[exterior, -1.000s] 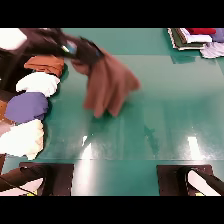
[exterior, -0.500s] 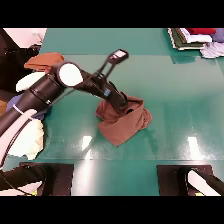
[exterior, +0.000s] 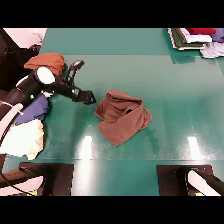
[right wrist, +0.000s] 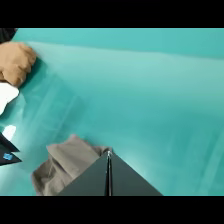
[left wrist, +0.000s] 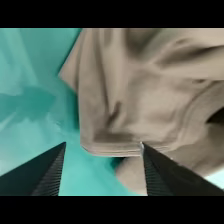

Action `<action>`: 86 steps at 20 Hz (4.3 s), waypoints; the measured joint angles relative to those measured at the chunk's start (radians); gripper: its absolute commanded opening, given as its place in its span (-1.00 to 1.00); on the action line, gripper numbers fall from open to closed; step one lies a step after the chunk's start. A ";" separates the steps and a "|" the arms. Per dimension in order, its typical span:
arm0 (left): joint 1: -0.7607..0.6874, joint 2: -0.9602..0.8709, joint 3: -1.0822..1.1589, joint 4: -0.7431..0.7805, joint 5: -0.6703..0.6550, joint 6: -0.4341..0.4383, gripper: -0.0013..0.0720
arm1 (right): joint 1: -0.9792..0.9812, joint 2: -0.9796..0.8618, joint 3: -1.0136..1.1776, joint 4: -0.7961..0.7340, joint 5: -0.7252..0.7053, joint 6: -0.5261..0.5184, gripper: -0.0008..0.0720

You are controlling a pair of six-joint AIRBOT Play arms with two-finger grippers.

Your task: Fold the shirts.

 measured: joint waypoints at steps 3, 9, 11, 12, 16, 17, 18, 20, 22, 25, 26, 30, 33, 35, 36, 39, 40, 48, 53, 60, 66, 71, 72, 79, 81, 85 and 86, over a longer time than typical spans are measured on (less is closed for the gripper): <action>0.004 -0.035 -0.097 -0.104 0.097 0.059 0.51 | 0.000 0.000 -0.067 0.000 0.000 0.002 -0.93; -0.047 -0.105 -0.140 -0.215 0.225 0.132 -0.90 | 0.000 0.000 -0.217 -0.003 -0.013 0.005 -0.93; -0.040 -0.112 -0.115 -0.223 0.222 0.139 -0.90 | 0.001 0.000 -0.287 -0.007 -0.013 0.005 -0.93; -0.026 -0.114 -0.090 -0.227 0.201 0.141 -0.90 | 0.007 0.000 -0.333 -0.010 -0.017 0.005 -0.93; 0.057 -0.103 0.040 -0.219 0.107 0.147 -0.90 | 0.076 -0.002 -0.565 -0.049 -0.058 0.005 0.34; 0.072 -0.098 0.069 -0.211 0.093 0.148 -0.90 | 0.105 -0.006 -0.629 -0.055 -0.085 0.005 0.30; 0.085 -0.092 0.095 -0.201 0.079 0.148 -0.90 | 0.139 -0.019 -0.696 -0.061 -0.114 0.005 0.20; 0.099 -0.085 0.125 -0.183 0.057 0.148 -0.90 | 0.208 -0.063 -0.800 -0.061 -0.176 0.006 0.20; 0.107 -0.080 0.142 -0.167 0.047 0.149 -0.90 | 0.269 -0.130 -0.866 -0.039 -0.242 0.005 0.20; 0.113 -0.077 0.154 -0.146 0.037 0.149 -0.90 | 0.342 -0.234 -0.890 -0.012 -0.331 -0.002 0.20; 0.114 -0.077 0.156 -0.142 0.034 0.149 -0.90 | 0.364 -0.269 -0.881 -0.007 -0.357 -0.003 0.20; 0.116 -0.076 0.159 -0.133 0.031 0.150 -0.90 | 0.431 -0.386 -0.803 0.010 -0.399 -0.008 -0.95; 0.118 -0.068 0.165 -0.125 0.026 0.150 -0.90 | 0.457 -0.438 -0.726 -0.016 -0.415 -0.010 -0.94; 0.132 -0.043 0.193 -0.105 0.028 0.150 -0.90 | 0.455 -0.438 -0.663 -0.053 -0.413 -0.005 -0.94; 0.146 -0.022 0.217 -0.095 0.029 0.150 -0.90 | 0.447 -0.422 -0.625 -0.075 -0.403 0.001 -0.94; 0.200 0.061 0.317 -0.077 0.032 0.151 -0.90 | 0.401 -0.336 -0.496 -0.134 -0.373 0.024 -0.94; 0.216 0.095 0.357 -0.072 0.032 0.156 -0.90 | 0.383 -0.303 -0.451 -0.146 -0.362 0.027 -0.94; 0.257 0.327 0.633 -0.067 0.017 0.202 -0.90 | 0.312 -0.055 -0.094 -0.204 -0.303 0.042 -0.94; 0.259 0.417 0.801 -0.067 -0.001 0.208 -0.90 | 0.306 0.029 0.117 -0.249 -0.241 0.044 -0.94; 0.259 0.459 1.008 -0.062 -0.060 0.209 -0.90 | 0.306 0.048 0.389 -0.388 -0.113 0.067 -0.94; 0.259 0.371 0.837 0.111 -0.106 0.119 -0.90 | 0.307 -0.088 0.320 -0.412 -0.007 0.132 -0.94; 0.259 0.147 0.577 0.177 -0.146 0.065 -0.90 | 0.307 -0.304 0.138 -0.426 0.021 0.153 -0.94; 0.259 0.095 0.537 0.184 -0.132 0.060 -0.90 | 0.307 -0.349 0.100 -0.424 0.000 0.153 -0.94; 0.260 -0.234 0.426 0.186 0.005 0.043 -0.81 | 0.307 -0.612 -0.030 -0.403 -0.213 0.151 -0.93; 0.264 -0.274 0.420 0.210 0.047 0.030 0.43 | 0.306 -0.657 -0.037 -0.400 -0.266 0.150 -0.92; 0.264 -0.304 0.428 0.183 0.057 0.005 0.53 | 0.304 -0.701 -0.034 -0.304 -0.330 0.147 0.03; 0.274 -0.307 0.443 0.190 0.031 -0.005 0.53 | 0.295 -0.706 -0.020 -0.306 -0.328 0.147 0.02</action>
